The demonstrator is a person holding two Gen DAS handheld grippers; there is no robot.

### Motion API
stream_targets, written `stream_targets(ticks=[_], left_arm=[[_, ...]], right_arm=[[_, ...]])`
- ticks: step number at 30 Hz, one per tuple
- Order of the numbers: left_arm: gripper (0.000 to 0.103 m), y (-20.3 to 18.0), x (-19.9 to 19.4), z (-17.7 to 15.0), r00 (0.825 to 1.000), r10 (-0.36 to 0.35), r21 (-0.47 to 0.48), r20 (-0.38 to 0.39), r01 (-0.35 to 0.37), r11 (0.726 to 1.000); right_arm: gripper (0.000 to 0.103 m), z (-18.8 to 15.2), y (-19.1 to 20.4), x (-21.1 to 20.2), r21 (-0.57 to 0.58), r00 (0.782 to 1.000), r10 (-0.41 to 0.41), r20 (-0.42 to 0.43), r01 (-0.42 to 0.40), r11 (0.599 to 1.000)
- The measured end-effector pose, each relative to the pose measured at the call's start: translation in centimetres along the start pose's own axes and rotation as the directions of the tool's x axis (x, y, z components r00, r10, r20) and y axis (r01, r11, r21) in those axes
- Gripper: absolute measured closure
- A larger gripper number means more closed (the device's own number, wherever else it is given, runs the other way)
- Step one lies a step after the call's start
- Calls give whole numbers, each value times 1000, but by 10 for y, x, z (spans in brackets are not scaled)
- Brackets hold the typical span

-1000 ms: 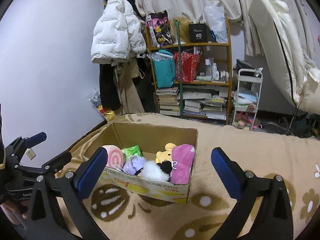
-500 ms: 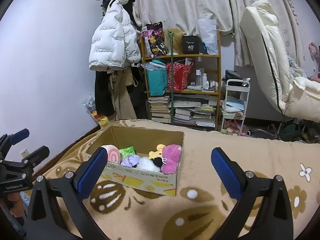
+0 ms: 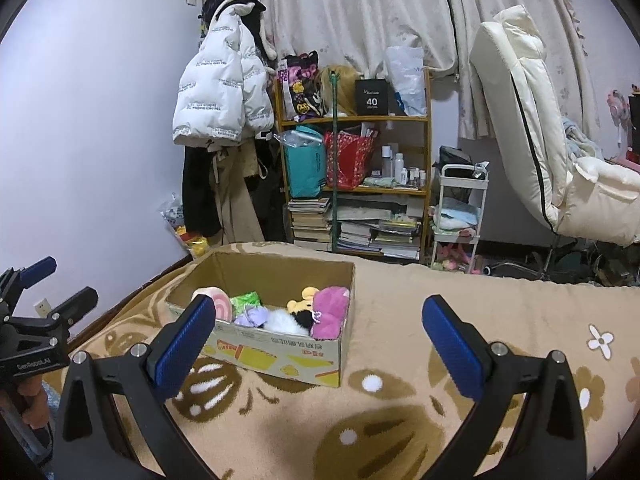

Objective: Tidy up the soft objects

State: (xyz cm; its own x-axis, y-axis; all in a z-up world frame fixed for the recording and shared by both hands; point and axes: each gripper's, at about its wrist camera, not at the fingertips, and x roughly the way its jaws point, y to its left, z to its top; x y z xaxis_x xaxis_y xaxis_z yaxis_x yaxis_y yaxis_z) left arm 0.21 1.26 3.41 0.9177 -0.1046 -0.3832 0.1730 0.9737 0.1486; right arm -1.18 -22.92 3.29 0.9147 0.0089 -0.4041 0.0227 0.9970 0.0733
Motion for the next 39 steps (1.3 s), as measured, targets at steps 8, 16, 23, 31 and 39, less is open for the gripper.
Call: stream_targets(ticks=[8, 16, 23, 31, 39], left_arm=[[1, 9, 20, -3, 1000, -3, -38, -6, 3, 999], [1, 8, 26, -2, 1000, -7, -46, -18, 6, 999], [1, -1, 23, -6, 1000, -4, -25, -11, 3, 1000], [1, -2, 22, -8, 1000, -5, -24, -12, 5, 1000], [1, -6, 22, -12, 1000, -5, -21, -14, 5, 1000]], right_arm=[[0, -5, -4, 10, 1, 1000, -6, 16, 6, 1000], [0, -5, -4, 15, -6, 1000, 4, 15, -4, 1000], [0, -6, -5, 15, -6, 1000, 6, 14, -6, 1000], [0, -5, -6, 15, -7, 1000, 6, 14, -6, 1000], [0, -7, -6, 16, -6, 1000, 5, 10, -5, 1000]])
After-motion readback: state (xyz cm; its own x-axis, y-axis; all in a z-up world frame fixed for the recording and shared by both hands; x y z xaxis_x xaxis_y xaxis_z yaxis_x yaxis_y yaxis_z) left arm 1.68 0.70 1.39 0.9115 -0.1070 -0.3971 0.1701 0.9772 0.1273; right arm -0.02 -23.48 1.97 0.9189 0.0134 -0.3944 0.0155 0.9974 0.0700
